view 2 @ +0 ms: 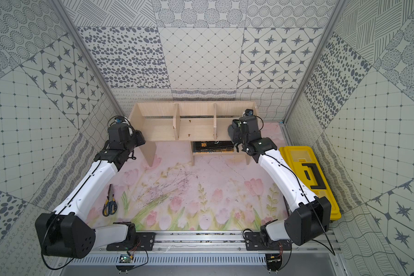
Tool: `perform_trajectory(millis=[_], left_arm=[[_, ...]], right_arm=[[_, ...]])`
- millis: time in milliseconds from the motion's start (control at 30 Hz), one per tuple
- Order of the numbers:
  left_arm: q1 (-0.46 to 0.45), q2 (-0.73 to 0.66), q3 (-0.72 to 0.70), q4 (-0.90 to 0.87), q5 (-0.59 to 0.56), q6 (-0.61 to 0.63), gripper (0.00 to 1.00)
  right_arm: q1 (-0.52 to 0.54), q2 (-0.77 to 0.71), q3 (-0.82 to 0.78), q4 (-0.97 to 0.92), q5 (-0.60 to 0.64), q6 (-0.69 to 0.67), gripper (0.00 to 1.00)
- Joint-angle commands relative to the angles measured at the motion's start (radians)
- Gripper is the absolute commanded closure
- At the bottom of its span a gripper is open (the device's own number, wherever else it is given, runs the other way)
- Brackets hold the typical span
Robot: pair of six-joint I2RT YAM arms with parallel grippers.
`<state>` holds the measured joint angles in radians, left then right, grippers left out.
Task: Wipe the bookshelf clean with a cloth
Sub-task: Wipe the dust from the shelf.
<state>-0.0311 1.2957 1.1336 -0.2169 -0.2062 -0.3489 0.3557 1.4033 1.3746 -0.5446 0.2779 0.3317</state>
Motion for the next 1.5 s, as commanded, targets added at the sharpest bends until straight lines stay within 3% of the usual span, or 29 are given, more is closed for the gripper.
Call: perform_trajectory(millis=[0,200,400,500,667,833,967,1133,1300,1467], left_arm=[[-0.015,-0.004,-0.012,0.044,-0.005,-0.118,1.00],[-0.014,-0.004,-0.015,0.065,0.023,-0.087,1.00],[-0.013,0.003,-0.017,0.068,0.021,-0.076,1.00],[-0.012,0.007,-0.017,0.070,0.029,-0.080,1.00],[-0.010,0.012,-0.017,0.065,0.025,-0.082,1.00],[-0.006,0.007,-0.015,0.065,0.022,-0.078,1.00],[0.002,0.010,-0.015,0.065,0.026,-0.081,1.00],[0.006,0.003,-0.014,0.068,0.024,-0.075,1.00],[0.005,0.003,-0.017,0.070,0.030,-0.075,1.00],[0.005,0.005,-0.023,0.078,0.045,-0.078,1.00]], right_arm=[[0.003,0.046,0.102,-0.005,-0.017,-0.052,1.00],[0.033,0.206,0.373,0.062,-0.032,-0.129,1.00],[0.152,0.312,0.536,0.112,-0.003,-0.235,1.00],[0.170,0.358,0.603,0.096,0.058,-0.267,1.00],[0.139,0.400,0.695,0.010,0.333,-0.379,1.00],[-0.005,0.292,0.606,-0.055,0.283,-0.306,1.00],[-0.051,0.220,0.511,-0.070,0.291,-0.301,1.00],[-0.047,0.125,0.350,-0.078,0.243,-0.263,1.00],[0.038,0.072,0.210,-0.043,0.190,-0.250,1.00],[0.061,0.081,0.115,0.004,0.001,-0.177,1.00]])
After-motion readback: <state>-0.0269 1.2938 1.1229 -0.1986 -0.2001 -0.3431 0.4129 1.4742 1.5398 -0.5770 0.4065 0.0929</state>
